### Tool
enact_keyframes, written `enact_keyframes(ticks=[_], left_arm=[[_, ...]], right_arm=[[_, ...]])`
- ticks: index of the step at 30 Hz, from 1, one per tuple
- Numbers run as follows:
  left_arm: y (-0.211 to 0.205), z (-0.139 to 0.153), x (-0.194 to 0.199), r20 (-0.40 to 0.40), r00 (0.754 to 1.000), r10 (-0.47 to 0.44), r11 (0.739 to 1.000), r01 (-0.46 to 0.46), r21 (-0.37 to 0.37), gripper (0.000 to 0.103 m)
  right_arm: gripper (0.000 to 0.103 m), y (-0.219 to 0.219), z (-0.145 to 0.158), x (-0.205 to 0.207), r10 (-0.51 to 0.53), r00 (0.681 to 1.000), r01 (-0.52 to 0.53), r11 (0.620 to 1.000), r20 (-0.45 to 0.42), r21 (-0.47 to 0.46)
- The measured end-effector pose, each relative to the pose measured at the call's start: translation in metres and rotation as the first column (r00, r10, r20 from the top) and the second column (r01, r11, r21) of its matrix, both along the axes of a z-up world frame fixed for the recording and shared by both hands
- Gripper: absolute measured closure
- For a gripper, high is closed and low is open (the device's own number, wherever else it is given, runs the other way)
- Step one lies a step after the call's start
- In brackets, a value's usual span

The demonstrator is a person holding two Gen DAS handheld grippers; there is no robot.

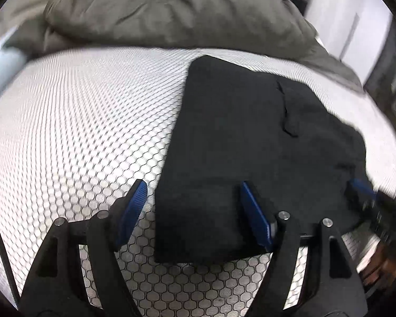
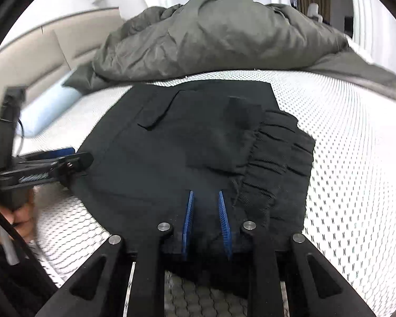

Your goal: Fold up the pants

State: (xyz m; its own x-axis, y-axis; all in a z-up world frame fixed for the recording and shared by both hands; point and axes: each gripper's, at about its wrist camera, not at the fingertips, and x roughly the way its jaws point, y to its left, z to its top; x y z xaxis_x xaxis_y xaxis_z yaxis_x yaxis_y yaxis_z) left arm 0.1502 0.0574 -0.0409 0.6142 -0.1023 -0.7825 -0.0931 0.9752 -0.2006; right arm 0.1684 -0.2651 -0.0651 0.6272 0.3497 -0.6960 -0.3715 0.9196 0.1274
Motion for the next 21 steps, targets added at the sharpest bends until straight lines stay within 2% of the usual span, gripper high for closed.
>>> enact_keyframes(ticks=[1,3,5,7,8,10,11,12,13,14,15,16,17,21], left_arm=[[0.004,0.002,0.000,0.003,1.000,0.013,1.000,-0.013,-0.009,0.032],[0.002,0.006,0.000,0.016,1.000,0.013,1.000,-0.014,0.008,0.032],[-0.004,0.014,0.001,0.040,0.999,-0.003,1.000,0.002,0.023,0.032],[-0.015,0.024,0.011,0.062,0.997,-0.048,0.998,0.045,0.050,0.032],[-0.019,0.026,0.017,0.064,0.996,-0.068,0.996,0.063,0.071,0.032],[-0.030,0.029,0.037,0.078,0.992,-0.097,0.990,0.088,0.111,0.032],[-0.032,0.026,0.048,0.078,0.991,-0.107,0.990,0.099,0.105,0.032],[-0.031,0.023,0.056,0.072,0.990,-0.119,0.991,0.114,0.066,0.032],[-0.030,0.015,0.068,0.034,0.989,-0.144,0.989,0.145,-0.010,0.032],[-0.037,0.011,0.067,0.000,0.988,-0.152,0.988,0.152,-0.029,0.032],[-0.038,0.006,0.076,-0.036,0.986,-0.160,0.987,0.160,-0.013,0.032],[-0.038,0.002,0.081,-0.047,0.985,-0.164,0.986,0.166,0.031,0.032],[-0.039,0.001,0.089,-0.053,0.985,-0.166,0.985,0.169,0.044,0.031],[-0.019,-0.006,0.090,-0.054,0.991,-0.119,0.993,0.120,0.022,0.029]], right_arm=[[0.076,0.003,0.006,-0.003,0.008,1.000,-0.008,1.000,0.006,-0.003],[0.043,0.013,0.021,-0.003,0.052,0.998,-0.052,0.999,0.022,0.008],[0.024,0.027,0.039,-0.003,0.101,0.992,-0.100,0.995,0.073,-0.017],[0.022,0.044,0.051,0.004,0.119,0.986,-0.107,0.989,0.116,-0.103],[0.022,0.053,0.053,0.015,0.115,0.987,-0.095,0.982,0.116,-0.161],[0.034,0.063,0.051,0.040,0.122,0.989,-0.104,0.976,0.089,-0.192],[0.050,0.068,0.047,0.053,0.132,0.990,-0.120,0.976,0.053,-0.179],[0.064,0.072,0.039,0.066,0.134,0.991,-0.132,0.977,0.000,-0.169],[0.069,0.073,0.033,0.078,0.128,0.991,-0.133,0.975,-0.039,-0.177],[0.077,0.076,0.024,0.088,0.118,0.991,-0.130,0.970,-0.070,-0.204],[0.079,0.077,0.015,0.096,0.110,0.990,-0.128,0.962,-0.086,-0.243],[0.079,0.075,0.010,0.100,0.108,0.989,-0.132,0.955,-0.103,-0.266],[0.079,0.070,0.007,0.104,0.099,0.988,-0.128,0.953,-0.117,-0.273],[0.079,0.037,0.006,0.110,0.055,0.992,-0.086,0.951,-0.111,-0.296]])
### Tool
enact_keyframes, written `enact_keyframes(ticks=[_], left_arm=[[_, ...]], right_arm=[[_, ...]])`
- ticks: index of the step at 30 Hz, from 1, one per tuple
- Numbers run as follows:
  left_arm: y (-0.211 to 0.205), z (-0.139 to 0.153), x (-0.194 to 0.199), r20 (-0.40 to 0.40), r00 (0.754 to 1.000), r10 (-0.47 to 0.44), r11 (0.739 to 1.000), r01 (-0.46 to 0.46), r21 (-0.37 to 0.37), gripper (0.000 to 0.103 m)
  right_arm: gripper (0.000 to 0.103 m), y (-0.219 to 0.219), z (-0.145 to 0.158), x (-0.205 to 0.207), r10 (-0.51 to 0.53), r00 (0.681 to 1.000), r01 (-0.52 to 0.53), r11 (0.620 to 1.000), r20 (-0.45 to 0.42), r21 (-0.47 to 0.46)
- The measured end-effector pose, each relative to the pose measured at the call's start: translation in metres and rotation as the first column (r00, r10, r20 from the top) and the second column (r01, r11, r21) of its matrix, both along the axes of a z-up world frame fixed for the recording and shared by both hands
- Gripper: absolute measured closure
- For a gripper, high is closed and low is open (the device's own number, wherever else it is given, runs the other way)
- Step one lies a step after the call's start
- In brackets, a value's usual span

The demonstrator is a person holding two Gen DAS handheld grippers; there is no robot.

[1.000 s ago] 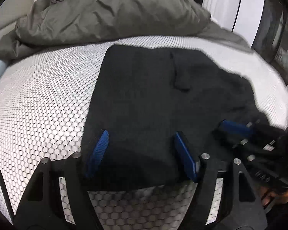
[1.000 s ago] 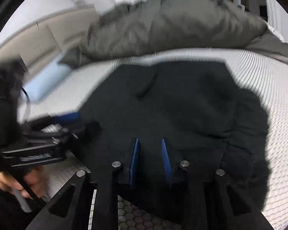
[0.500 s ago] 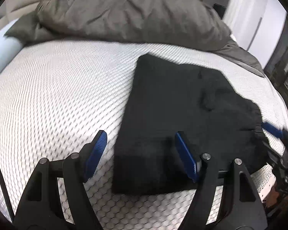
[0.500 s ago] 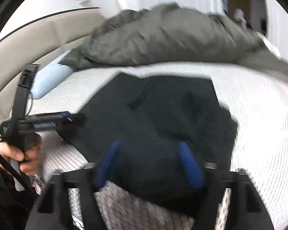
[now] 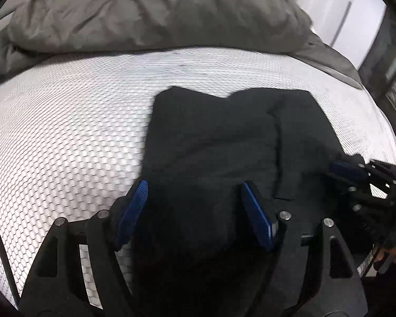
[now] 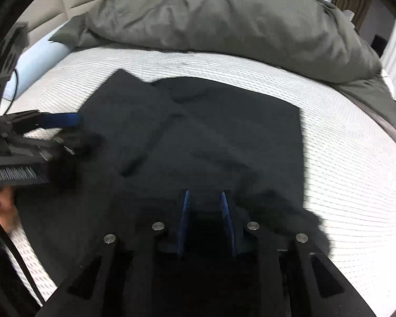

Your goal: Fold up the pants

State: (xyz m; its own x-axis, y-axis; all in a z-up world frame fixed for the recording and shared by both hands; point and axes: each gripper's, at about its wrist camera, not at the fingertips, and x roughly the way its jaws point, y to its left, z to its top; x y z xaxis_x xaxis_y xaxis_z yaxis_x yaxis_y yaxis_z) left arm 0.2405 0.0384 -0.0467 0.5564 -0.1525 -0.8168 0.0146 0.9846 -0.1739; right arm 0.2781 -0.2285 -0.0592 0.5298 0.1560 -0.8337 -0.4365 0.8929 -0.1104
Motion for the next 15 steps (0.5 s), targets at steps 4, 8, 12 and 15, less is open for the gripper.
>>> enact_keyframes(ticks=[4,8,12,15], left_arm=[[0.015,-0.008,0.001,-0.028,0.998,0.048,0.998,-0.049,-0.042,0.018],[0.017,0.016,-0.002,0.033,0.997,0.068,0.996,-0.066,-0.053,0.028],[-0.004,0.019,0.033,0.043,0.996,0.072,0.992,-0.076,0.099,0.029],[0.005,0.007,0.059,-0.048,0.990,0.129,0.989,-0.125,0.082,0.033]], right_arm=[[0.078,-0.013,-0.002,0.000,0.007,1.000,-0.006,0.998,-0.015,0.055],[0.064,-0.011,0.020,-0.010,0.057,0.998,-0.054,0.990,-0.019,0.130],[0.057,0.018,0.035,0.006,0.076,0.997,-0.078,0.983,0.016,0.168],[0.059,0.042,0.016,0.020,0.084,0.996,-0.080,0.991,-0.039,0.105]])
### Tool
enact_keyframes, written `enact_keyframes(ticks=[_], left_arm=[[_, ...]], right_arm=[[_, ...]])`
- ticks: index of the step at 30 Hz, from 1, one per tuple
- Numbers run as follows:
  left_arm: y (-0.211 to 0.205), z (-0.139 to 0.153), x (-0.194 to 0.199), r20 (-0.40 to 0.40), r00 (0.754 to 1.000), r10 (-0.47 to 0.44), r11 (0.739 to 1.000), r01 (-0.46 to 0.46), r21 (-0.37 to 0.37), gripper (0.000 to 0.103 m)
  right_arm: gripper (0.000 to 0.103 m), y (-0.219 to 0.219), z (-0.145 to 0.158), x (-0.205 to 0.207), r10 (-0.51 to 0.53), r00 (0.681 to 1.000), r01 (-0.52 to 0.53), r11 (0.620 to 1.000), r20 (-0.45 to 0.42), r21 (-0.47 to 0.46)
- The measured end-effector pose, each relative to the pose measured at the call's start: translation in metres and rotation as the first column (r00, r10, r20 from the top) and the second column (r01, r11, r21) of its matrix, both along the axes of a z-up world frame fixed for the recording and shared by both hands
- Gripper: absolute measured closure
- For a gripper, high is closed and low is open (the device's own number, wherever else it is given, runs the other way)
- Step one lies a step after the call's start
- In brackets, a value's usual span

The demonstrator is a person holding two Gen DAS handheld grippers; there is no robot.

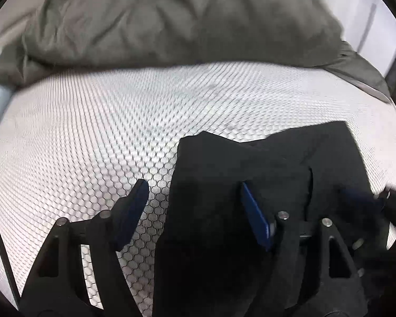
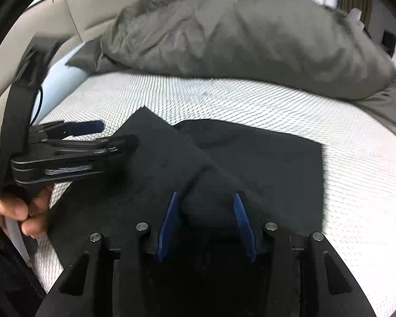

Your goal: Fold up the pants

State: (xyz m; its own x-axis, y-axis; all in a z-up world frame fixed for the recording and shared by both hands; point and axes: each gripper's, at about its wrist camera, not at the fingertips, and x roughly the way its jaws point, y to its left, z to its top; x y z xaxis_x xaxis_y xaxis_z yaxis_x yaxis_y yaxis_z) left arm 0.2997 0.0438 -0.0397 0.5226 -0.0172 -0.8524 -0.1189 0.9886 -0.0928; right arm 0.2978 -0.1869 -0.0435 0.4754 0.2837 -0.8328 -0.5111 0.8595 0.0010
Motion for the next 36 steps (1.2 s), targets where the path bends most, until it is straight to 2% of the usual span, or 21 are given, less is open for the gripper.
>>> enact_keyframes(ticks=[2,5,8,10,11,13,15,18,20,21,22,24,29,30,31,32,34,35,36], left_arm=[[0.013,-0.004,0.003,-0.013,0.999,0.031,0.999,-0.032,-0.043,0.033],[0.039,-0.013,-0.002,-0.027,0.994,0.107,0.992,-0.109,-0.066,0.033],[0.049,-0.023,-0.009,-0.041,0.993,0.109,0.990,-0.112,-0.091,0.032],[0.054,-0.023,-0.014,-0.041,0.993,0.115,0.986,-0.119,-0.119,0.032],[0.054,-0.020,-0.017,-0.046,0.992,0.119,0.984,-0.124,-0.124,0.032],[0.055,-0.013,-0.019,-0.039,0.992,0.121,0.982,-0.126,-0.140,0.032],[0.057,-0.008,-0.025,-0.031,0.993,0.114,0.982,-0.118,-0.146,0.032],[0.057,-0.011,-0.024,-0.044,0.996,0.080,0.985,-0.086,-0.151,0.032],[0.056,-0.017,-0.022,-0.041,0.996,0.084,0.984,-0.090,-0.156,0.032],[0.057,-0.020,-0.022,-0.040,0.995,0.087,0.982,-0.092,-0.166,0.032],[0.058,-0.021,-0.021,-0.038,0.996,0.087,0.981,-0.092,-0.173,0.032],[0.060,-0.024,-0.018,-0.036,0.996,0.086,0.979,-0.092,-0.182,0.032],[0.065,-0.027,-0.018,-0.027,0.995,0.095,0.979,-0.099,-0.177,0.029],[0.064,-0.027,-0.020,-0.025,0.995,0.096,0.981,-0.099,-0.167,0.029],[0.063,-0.027,-0.021,-0.021,0.995,0.097,0.982,-0.099,-0.159,0.029],[0.059,-0.026,-0.025,-0.019,0.995,0.099,0.982,-0.101,-0.157,0.029],[0.059,-0.026,-0.028,-0.019,0.994,0.103,0.982,-0.105,-0.158,0.029],[0.058,-0.025,-0.032,-0.021,0.994,0.108,0.981,-0.110,-0.161,0.029],[0.060,-0.023,-0.035,-0.024,0.993,0.117,0.979,-0.119,-0.166,0.029]], right_arm=[[0.059,-0.002,-0.011,0.003,-0.005,1.000,0.005,0.999,-0.023,-0.035],[0.061,-0.036,-0.001,0.006,-0.026,0.999,0.026,1.000,-0.018,-0.005],[0.057,-0.090,0.001,0.016,-0.132,0.991,0.132,0.991,-0.022,0.020],[0.057,-0.119,0.003,0.020,-0.156,0.986,0.164,0.974,-0.060,0.154],[0.057,-0.130,0.009,0.020,-0.166,0.985,0.173,0.961,-0.050,0.217],[0.053,-0.147,0.019,0.019,-0.231,0.973,0.225,0.944,-0.005,0.240],[0.036,-0.164,0.021,0.025,-0.258,0.965,0.257,0.917,-0.039,0.304],[0.034,-0.179,0.012,0.038,-0.241,0.960,0.280,0.872,-0.146,0.401],[0.034,-0.180,0.002,0.049,-0.247,0.956,0.292,0.859,-0.159,0.421],[0.036,-0.178,-0.005,0.055,-0.244,0.955,0.292,0.861,-0.166,0.416],[0.043,-0.174,-0.013,0.062,-0.237,0.955,0.290,0.867,-0.178,0.405],[0.078,-0.163,-0.026,0.066,-0.198,0.961,0.262,0.874,-0.191,0.409],[0.093,-0.145,-0.009,0.063,-0.220,0.975,0.219,0.933,-0.030,0.287],[0.103,-0.146,-0.009,0.066,-0.271,0.963,0.262,0.938,0.007,0.225],[0.103,-0.154,-0.012,0.069,-0.338,0.941,0.328,0.926,0.023,0.187],[0.103,-0.168,-0.016,0.072,-0.380,0.925,0.374,0.903,-0.014,0.212],[0.103,-0.187,-0.021,0.076,-0.388,0.913,0.408,0.859,-0.126,0.309],[0.099,-0.190,-0.020,0.074,-0.373,0.915,0.402,0.853,-0.150,0.331],[0.089,-0.189,-0.014,0.069,-0.344,0.926,0.377,0.862,-0.154,0.340]])
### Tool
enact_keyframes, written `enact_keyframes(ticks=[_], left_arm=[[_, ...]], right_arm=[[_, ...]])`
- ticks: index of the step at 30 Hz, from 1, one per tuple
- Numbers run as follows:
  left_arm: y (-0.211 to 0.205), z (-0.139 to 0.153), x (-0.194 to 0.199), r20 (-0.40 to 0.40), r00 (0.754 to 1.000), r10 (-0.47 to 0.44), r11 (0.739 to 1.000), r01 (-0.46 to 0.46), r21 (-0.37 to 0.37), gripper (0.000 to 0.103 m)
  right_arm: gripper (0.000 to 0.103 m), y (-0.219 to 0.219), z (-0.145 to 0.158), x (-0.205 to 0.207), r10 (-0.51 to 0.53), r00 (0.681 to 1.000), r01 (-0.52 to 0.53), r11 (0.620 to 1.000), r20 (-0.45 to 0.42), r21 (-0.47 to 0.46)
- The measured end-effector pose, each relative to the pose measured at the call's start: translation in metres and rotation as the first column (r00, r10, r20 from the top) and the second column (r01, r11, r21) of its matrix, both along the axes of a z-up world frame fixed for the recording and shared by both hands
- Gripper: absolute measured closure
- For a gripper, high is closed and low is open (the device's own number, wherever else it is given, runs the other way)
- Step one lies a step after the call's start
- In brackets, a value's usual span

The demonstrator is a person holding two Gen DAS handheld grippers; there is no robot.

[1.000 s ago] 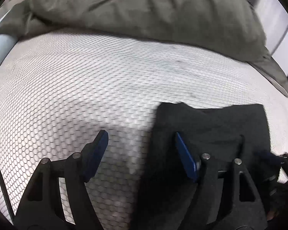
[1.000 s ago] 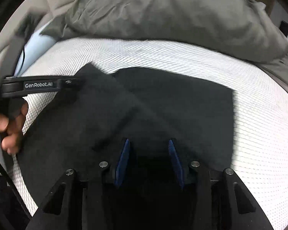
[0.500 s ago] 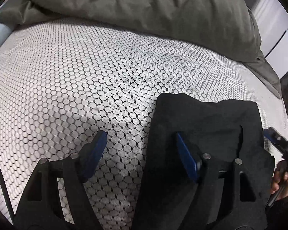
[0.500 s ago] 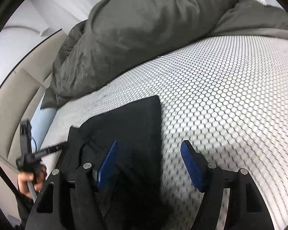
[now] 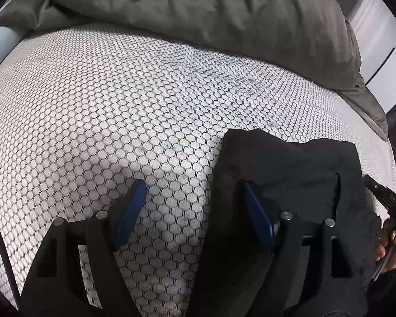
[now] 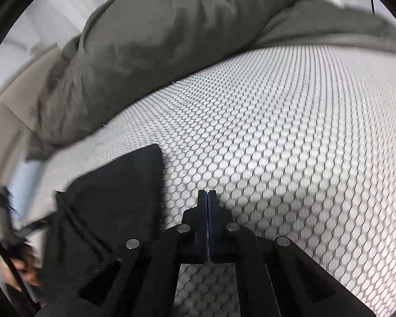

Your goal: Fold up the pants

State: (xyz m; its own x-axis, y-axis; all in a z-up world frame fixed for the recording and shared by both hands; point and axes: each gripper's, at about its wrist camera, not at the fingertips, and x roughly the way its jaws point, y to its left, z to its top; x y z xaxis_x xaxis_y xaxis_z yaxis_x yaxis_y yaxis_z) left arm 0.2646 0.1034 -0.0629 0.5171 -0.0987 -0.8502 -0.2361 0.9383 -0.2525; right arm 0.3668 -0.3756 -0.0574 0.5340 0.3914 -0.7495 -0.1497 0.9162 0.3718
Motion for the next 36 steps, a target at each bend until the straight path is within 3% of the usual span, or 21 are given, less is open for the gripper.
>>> enact_keyframes(ticks=[1,3,5,11,14,17,18,21,23,25,28,30,33,36], left_arm=[[0.004,0.001,-0.004,-0.003,1.000,0.006,1.000,-0.006,-0.003,0.029],[0.002,0.007,-0.015,-0.001,1.000,0.006,1.000,-0.006,0.001,0.029],[-0.005,0.013,-0.029,0.012,1.000,-0.020,1.000,0.019,0.012,0.029],[-0.021,0.015,-0.066,0.026,0.995,-0.094,0.991,0.091,0.101,0.025],[-0.016,0.011,-0.075,0.022,0.997,-0.075,0.993,0.073,0.093,0.022],[-0.006,0.003,-0.082,0.013,0.998,-0.056,0.997,0.055,0.052,0.020],[-0.004,0.002,-0.084,0.012,0.999,-0.052,0.997,0.051,0.052,0.020],[-0.001,0.006,-0.096,0.016,0.999,-0.051,0.997,0.050,0.063,0.020],[0.030,0.017,-0.116,0.019,0.999,-0.031,0.996,0.029,0.087,0.020],[0.029,0.030,-0.129,0.025,1.000,-0.006,0.994,0.003,0.112,0.023],[0.004,0.065,-0.156,0.115,0.990,-0.075,0.994,0.066,0.088,0.024],[-0.014,0.070,-0.171,0.141,0.979,-0.145,0.985,0.130,0.110,0.023],[-0.042,0.064,-0.184,0.122,0.963,-0.240,0.960,0.217,0.178,0.023],[-0.057,0.055,-0.182,0.071,0.954,-0.290,0.930,0.264,0.254,0.023]], right_arm=[[0.082,0.002,0.005,-0.005,0.017,1.000,-0.017,1.000,0.016,0.002],[0.035,0.006,0.015,-0.022,0.062,0.997,-0.064,0.998,0.054,0.027],[0.027,0.012,0.019,-0.039,0.099,0.993,-0.104,0.991,0.061,0.078],[0.023,0.014,0.006,-0.078,0.175,0.984,-0.169,0.975,-0.029,0.142],[0.023,0.008,-0.004,-0.086,0.206,0.977,-0.195,0.968,-0.058,0.160],[0.042,0.024,-0.015,-0.086,0.211,0.975,-0.205,0.976,-0.074,0.077],[0.043,0.027,-0.014,-0.089,0.218,0.974,-0.216,0.976,-0.067,0.039],[0.040,0.027,-0.009,-0.095,0.215,0.976,-0.217,0.975,-0.042,-0.050],[0.029,0.031,-0.004,-0.097,0.194,0.981,-0.194,0.975,-0.011,-0.109],[0.029,0.033,0.002,-0.108,0.175,0.985,-0.172,0.976,0.006,-0.130],[0.029,0.026,0.023,-0.137,0.169,0.981,-0.161,0.983,0.091,-0.087],[0.029,0.028,0.031,-0.154,0.185,0.974,-0.183,0.983,0.129,-0.024],[0.038,0.047,0.038,-0.163,0.209,0.965,-0.212,0.977,0.156,0.002],[0.042,0.061,0.030,-0.163,0.275,0.956,-0.274,0.961,0.106,-0.026]])
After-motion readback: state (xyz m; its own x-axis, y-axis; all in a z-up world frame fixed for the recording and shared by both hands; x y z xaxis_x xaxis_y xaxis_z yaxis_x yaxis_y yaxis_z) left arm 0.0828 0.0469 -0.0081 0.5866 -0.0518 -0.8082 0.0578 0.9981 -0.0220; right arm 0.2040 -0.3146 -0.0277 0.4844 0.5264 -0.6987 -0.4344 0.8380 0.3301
